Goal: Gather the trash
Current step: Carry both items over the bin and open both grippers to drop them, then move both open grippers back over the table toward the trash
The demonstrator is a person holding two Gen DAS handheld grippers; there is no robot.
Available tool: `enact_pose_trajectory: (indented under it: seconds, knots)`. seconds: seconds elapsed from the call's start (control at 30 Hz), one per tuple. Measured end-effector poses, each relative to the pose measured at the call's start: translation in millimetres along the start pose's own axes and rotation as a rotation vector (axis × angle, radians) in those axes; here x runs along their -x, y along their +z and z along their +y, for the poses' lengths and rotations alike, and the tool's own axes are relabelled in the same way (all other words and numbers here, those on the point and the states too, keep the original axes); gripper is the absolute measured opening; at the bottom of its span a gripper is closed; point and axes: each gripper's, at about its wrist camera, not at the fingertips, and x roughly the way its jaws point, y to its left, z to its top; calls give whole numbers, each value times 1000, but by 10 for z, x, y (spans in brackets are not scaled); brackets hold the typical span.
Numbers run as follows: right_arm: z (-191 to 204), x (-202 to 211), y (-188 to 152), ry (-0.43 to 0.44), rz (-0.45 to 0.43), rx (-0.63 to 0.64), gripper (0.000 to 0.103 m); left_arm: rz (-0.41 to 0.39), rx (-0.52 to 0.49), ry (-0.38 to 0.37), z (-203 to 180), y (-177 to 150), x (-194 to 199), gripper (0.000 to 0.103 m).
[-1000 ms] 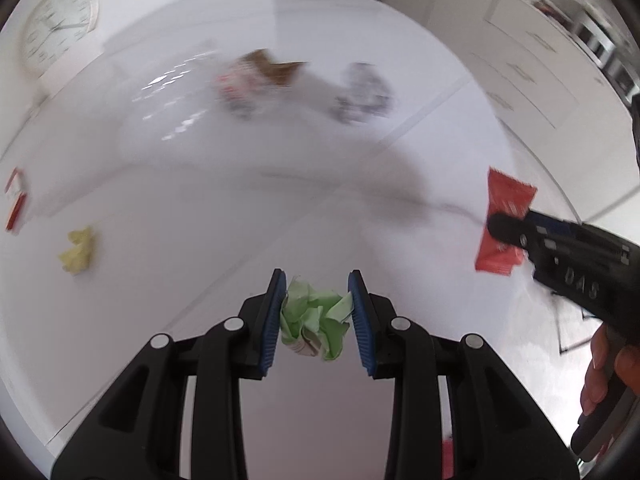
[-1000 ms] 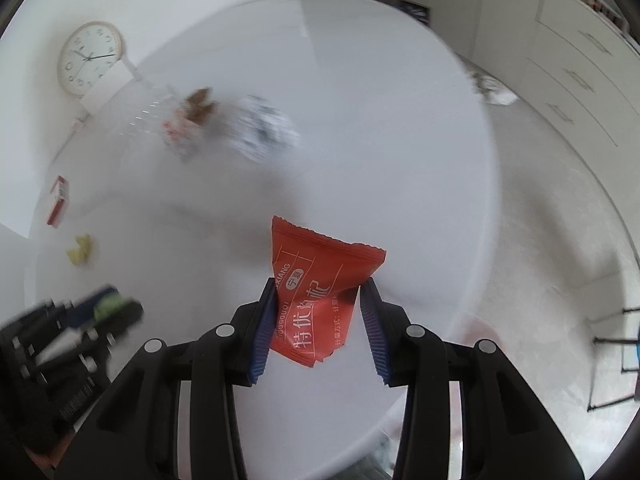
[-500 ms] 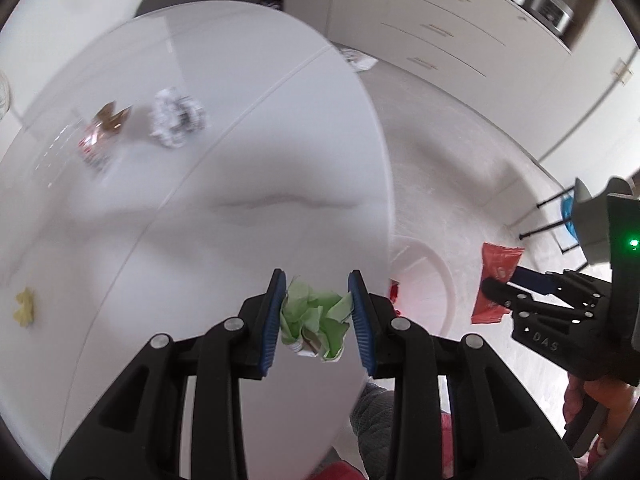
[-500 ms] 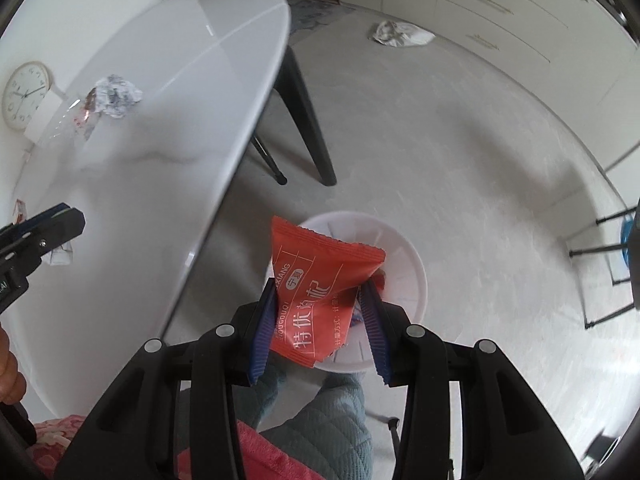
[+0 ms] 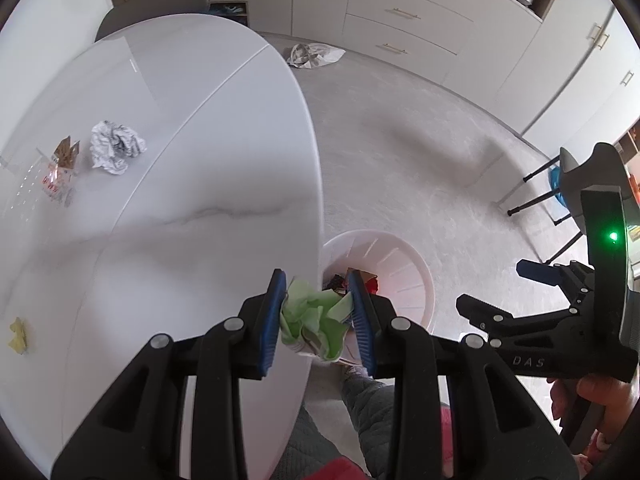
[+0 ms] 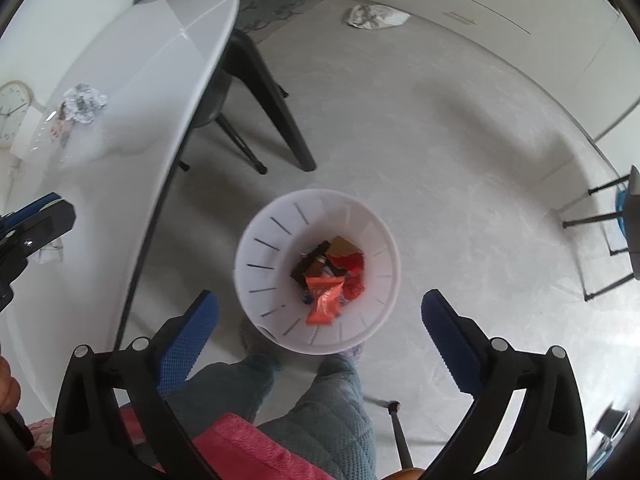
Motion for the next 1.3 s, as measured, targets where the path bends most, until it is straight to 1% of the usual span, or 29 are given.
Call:
enact_pose_trajectory:
  seconds: [0.23, 0.53, 0.57, 0.6, 0.63, 0.67, 0.7, 0.77, 0.87, 1.3]
  knots:
    - [-217, 5, -54, -21, 6, -55, 101, 6, -40, -14, -184, 22, -9, 32]
    - [-346, 36, -119, -32, -2, -83, 101, 12, -86, -34, -325, -3, -7, 33]
    - [-349, 36, -124, -33, -2, -84, 101, 12, -92, -43, -332, -8, -11, 37]
    - [-356, 36, -133, -34, -2, -86, 101, 12, -99, -53, -353, -16, -6, 49]
    - [-362, 38, -131, -34, -1, -87, 101, 10, -104, -57, -370, -21, 1, 57]
    - [-366, 40, -134, -34, 0, -88, 101, 6, -114, -60, -393, -30, 13, 75]
    - [-371, 47, -133, -32, -1, -89, 101, 2, -121, -63, -408, -36, 26, 85]
    - [-369, 42, -127, -33, -1, -85, 101, -13, -141, -74, -450, -49, 64, 92]
    - [-366, 44, -135, -32, -2, -80, 101, -17, -157, -69, -481, -64, 75, 95]
    - [-270, 76, -117, -35, 0, -62, 101, -20, -124, -69, -393, -74, 92, 95]
